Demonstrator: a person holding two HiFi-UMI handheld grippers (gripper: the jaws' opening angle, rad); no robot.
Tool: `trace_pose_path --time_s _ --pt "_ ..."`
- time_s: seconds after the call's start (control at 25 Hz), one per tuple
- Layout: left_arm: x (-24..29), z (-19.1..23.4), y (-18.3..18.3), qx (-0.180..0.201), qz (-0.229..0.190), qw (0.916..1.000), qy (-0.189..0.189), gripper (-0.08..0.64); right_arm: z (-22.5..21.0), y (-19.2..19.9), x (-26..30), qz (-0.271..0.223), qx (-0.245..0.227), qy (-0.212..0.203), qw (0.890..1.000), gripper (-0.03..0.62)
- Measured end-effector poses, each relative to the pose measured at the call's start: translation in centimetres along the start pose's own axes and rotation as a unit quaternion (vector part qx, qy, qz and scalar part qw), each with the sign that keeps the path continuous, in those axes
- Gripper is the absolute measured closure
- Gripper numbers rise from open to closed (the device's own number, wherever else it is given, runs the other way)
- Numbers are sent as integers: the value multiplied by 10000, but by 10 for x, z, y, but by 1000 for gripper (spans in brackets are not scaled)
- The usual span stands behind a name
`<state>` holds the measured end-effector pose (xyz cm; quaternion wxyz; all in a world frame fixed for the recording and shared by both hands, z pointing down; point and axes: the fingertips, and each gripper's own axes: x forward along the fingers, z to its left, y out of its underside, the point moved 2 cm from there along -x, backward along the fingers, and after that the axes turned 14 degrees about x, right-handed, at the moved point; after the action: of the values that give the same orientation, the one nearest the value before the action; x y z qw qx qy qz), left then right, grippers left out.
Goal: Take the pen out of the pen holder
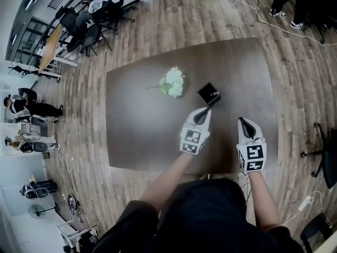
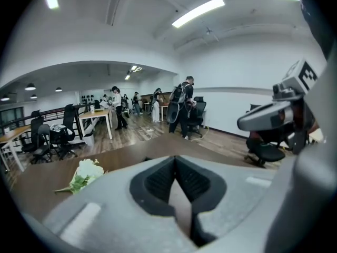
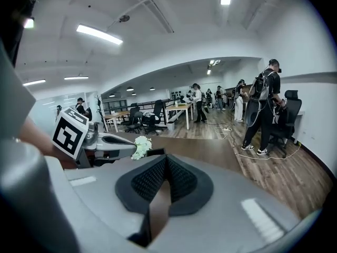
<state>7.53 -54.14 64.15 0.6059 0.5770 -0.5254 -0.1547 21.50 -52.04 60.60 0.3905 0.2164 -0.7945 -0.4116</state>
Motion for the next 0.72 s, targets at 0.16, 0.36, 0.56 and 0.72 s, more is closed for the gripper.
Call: trace_pose_path --time_s 0.16,0.36,0.56,0.72 --pt "40 14 2 30 209 9997 147 555 -15 -8 15 34 43 -43 10000 591" --pt "85 23 12 -32 431 9984 353 505 -41 -9 27 104 70 -2 9999 591" --pt "118 27 18 -31 536 9973 495 457 -74 -13 33 -25 204 229 9995 591" --pt "138 27 23 -68 622 9961 623 445 -83 -13 44 48 248 247 9994 591"
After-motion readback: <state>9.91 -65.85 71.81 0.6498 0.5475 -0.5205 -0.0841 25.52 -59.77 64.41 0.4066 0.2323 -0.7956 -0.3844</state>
